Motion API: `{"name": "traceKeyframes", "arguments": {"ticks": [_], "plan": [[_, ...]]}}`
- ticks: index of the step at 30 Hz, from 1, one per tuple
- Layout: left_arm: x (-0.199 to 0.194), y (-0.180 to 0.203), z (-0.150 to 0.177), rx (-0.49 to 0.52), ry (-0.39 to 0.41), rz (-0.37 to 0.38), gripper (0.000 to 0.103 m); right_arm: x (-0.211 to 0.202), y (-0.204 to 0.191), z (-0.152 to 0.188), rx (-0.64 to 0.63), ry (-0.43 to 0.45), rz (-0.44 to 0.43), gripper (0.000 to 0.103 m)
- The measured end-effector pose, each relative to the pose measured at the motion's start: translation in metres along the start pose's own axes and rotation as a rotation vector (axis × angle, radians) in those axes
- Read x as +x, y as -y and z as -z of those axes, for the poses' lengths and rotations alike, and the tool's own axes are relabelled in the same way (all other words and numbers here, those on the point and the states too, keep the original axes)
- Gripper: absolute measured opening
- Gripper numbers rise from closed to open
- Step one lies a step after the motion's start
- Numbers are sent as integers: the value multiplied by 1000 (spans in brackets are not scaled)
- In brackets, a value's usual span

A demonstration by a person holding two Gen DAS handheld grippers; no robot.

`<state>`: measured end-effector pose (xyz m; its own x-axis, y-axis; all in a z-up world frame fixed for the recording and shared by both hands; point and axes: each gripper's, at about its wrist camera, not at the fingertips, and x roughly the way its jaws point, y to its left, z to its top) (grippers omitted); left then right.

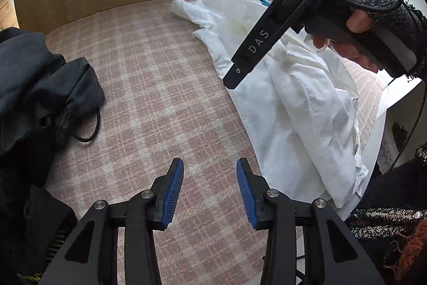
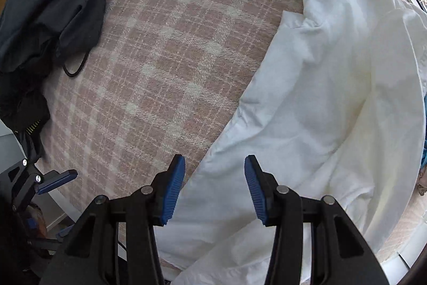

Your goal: Fold clothes

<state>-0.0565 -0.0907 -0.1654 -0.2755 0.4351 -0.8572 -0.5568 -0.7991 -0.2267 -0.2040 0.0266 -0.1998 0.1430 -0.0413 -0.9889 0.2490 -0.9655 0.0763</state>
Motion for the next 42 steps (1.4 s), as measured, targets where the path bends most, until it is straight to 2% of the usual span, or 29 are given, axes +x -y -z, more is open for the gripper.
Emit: {"name": "traceKeyframes", "arguments": {"ticks": [3,7,8,9,10,12,14,22,24,27,30,32,33,34,36,39,42], "plan": [[-3,-4,5,10,6,-4,38,13,-5,7,-8,-37,19,46],[-11,-6,6,29,27,2,38,9,-5,19,-50,19,21,43],[-12,-7,6,32,33,2,38,8,-6,23,-75,29,30,39],[-13,-8,5,36,36,3,38,8,-5,26,-95,37,32,26],[-13,-9,4,40,39,4,38,6,-1,29,-93,39,7,7],[-10,-10,0,52,38,-3,38,1,15,34,-34,41,-75,6],[-5,-11,-5,57,34,1,38,-11,30,41,4,74,-114,5],[25,-4,-30,44,4,74,39,-66,96,95,88,189,-166,5],[36,2,-38,34,-4,100,39,-77,124,92,110,211,-164,4],[56,15,-52,28,-21,127,39,-85,161,93,150,234,-168,4],[77,26,-66,19,-42,150,40,-94,173,100,181,262,-182,5],[81,28,-70,-8,-45,162,40,-95,158,101,161,254,-234,8],[79,26,-69,-24,-41,177,40,-93,143,101,135,244,-246,18],[75,24,-66,-36,-33,177,40,-88,126,97,105,234,-240,32],[62,19,-56,-40,-27,152,40,-70,95,77,71,204,-199,44],[42,11,-37,-17,-43,71,40,-42,50,47,27,154,-146,44],[32,3,-20,1,-67,5,40,-10,32,27,36,58,-153,44]]}}
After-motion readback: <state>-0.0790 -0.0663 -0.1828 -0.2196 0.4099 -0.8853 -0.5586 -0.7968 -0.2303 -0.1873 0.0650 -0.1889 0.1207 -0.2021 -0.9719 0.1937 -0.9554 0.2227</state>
